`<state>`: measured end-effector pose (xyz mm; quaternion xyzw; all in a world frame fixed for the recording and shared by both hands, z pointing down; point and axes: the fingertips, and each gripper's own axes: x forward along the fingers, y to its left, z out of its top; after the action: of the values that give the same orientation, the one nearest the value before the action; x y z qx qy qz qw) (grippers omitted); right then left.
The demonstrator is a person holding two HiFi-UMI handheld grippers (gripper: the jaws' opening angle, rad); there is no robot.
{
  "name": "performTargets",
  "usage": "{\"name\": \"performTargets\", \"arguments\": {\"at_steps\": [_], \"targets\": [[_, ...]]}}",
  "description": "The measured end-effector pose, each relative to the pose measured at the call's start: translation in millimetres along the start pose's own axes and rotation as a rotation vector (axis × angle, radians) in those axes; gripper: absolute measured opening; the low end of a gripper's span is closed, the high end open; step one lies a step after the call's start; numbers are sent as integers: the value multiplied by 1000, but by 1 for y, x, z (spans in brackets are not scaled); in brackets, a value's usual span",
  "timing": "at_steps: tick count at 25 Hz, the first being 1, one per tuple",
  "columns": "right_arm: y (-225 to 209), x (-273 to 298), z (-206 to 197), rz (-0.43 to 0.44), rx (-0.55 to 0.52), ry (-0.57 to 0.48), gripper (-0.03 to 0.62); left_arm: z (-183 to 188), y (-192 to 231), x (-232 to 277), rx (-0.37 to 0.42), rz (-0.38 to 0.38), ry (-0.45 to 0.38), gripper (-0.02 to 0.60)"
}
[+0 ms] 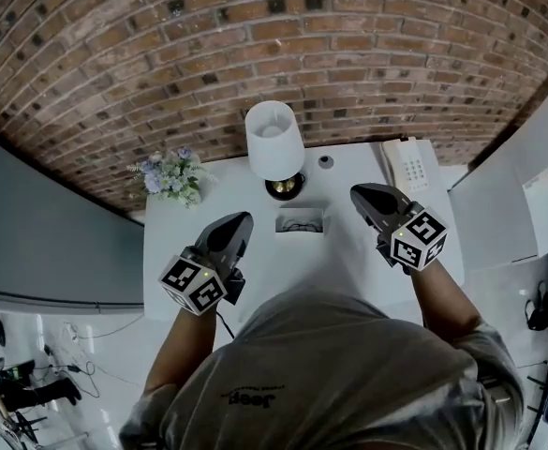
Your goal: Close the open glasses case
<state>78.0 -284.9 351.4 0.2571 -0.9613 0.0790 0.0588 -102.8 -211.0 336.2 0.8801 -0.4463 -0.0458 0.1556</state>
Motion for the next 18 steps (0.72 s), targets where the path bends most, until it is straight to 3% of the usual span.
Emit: {"name": "performTargets", "arguments": {"at_steps": [7, 14, 18], "targets": [[23, 22, 4, -71, -12, 6, 11, 6, 26, -16, 29, -87, 24, -3], [35, 37, 7, -74, -21, 19, 23, 10, 38, -31, 20, -98, 29, -3], [44, 39, 8, -19, -30, 24, 99, 5, 35, -31, 31, -122, 58, -3]]}}
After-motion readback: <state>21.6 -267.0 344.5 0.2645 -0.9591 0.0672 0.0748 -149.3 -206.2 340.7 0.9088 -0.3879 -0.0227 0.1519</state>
